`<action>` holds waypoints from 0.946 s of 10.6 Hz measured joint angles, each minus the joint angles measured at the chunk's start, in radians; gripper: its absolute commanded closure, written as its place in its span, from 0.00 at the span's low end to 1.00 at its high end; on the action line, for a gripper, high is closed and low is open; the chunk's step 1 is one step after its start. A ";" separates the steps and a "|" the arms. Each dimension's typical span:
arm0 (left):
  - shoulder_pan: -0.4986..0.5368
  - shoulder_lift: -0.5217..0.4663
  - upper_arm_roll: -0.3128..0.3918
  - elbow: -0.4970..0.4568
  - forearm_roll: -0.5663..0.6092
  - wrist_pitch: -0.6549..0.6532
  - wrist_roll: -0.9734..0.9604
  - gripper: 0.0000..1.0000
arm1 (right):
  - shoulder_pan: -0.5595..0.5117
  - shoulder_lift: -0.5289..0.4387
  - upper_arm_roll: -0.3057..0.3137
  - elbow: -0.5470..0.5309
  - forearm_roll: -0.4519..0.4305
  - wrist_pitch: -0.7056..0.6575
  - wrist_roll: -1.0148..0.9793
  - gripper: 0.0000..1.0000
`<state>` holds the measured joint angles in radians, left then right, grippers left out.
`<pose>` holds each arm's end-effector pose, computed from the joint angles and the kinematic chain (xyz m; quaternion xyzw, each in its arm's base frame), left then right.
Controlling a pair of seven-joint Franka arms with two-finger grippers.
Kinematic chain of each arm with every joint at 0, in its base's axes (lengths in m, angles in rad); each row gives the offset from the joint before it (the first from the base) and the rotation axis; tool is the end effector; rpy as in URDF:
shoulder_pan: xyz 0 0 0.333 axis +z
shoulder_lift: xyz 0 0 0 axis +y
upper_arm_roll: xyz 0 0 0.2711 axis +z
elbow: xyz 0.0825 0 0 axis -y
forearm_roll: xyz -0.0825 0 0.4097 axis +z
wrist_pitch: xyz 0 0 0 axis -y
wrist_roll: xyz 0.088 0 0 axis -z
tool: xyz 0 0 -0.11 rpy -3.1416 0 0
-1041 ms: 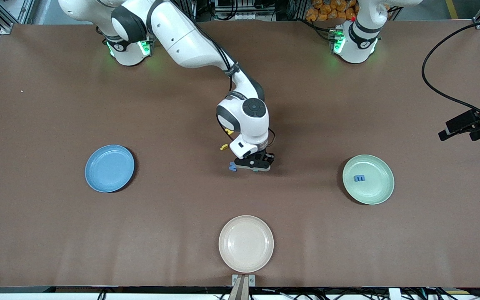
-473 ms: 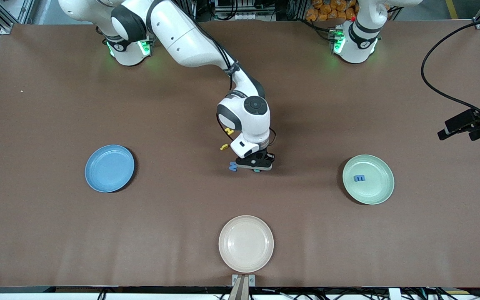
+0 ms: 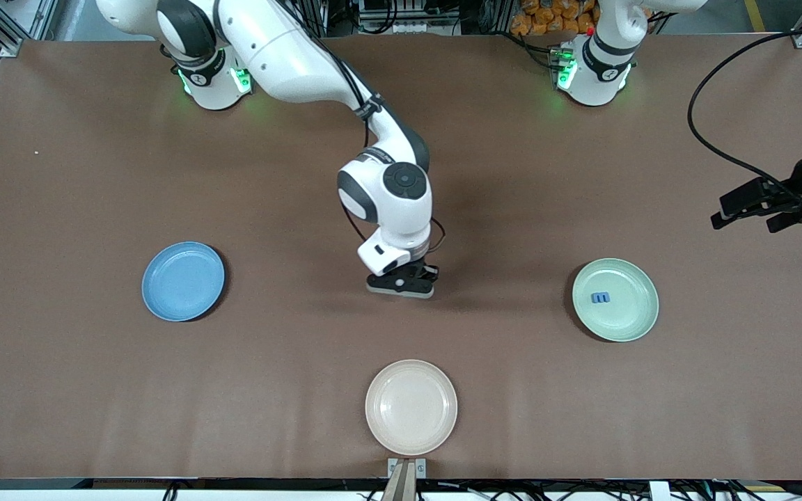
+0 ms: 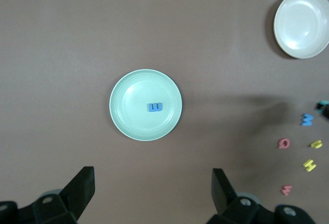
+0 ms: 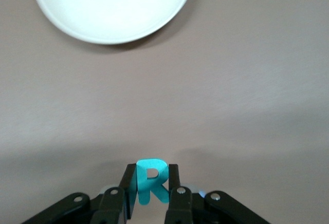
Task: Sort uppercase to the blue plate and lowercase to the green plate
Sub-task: 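Place the teal R on the blue plate while the left gripper reaches letters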
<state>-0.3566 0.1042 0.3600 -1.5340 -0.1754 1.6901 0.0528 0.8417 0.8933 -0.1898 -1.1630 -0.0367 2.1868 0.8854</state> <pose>0.6169 -0.0241 0.5483 0.9970 -0.0182 0.0312 0.0682 0.5862 0.4939 0.2310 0.9914 -0.0666 0.1119 0.0124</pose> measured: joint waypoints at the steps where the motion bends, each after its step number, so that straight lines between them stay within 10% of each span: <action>1: -0.027 0.001 -0.004 -0.001 0.005 -0.003 -0.004 0.00 | -0.028 -0.024 0.004 -0.006 0.000 -0.042 -0.045 1.00; 10: -0.272 0.216 -0.159 -0.010 0.022 0.179 -0.330 0.00 | -0.395 -0.202 0.066 -0.252 -0.009 -0.137 -0.540 1.00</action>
<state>-0.6284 0.3198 0.2009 -1.5444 -0.1535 1.8690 -0.2769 0.4466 0.6913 -0.1234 -1.4149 -0.0460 2.0500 0.3453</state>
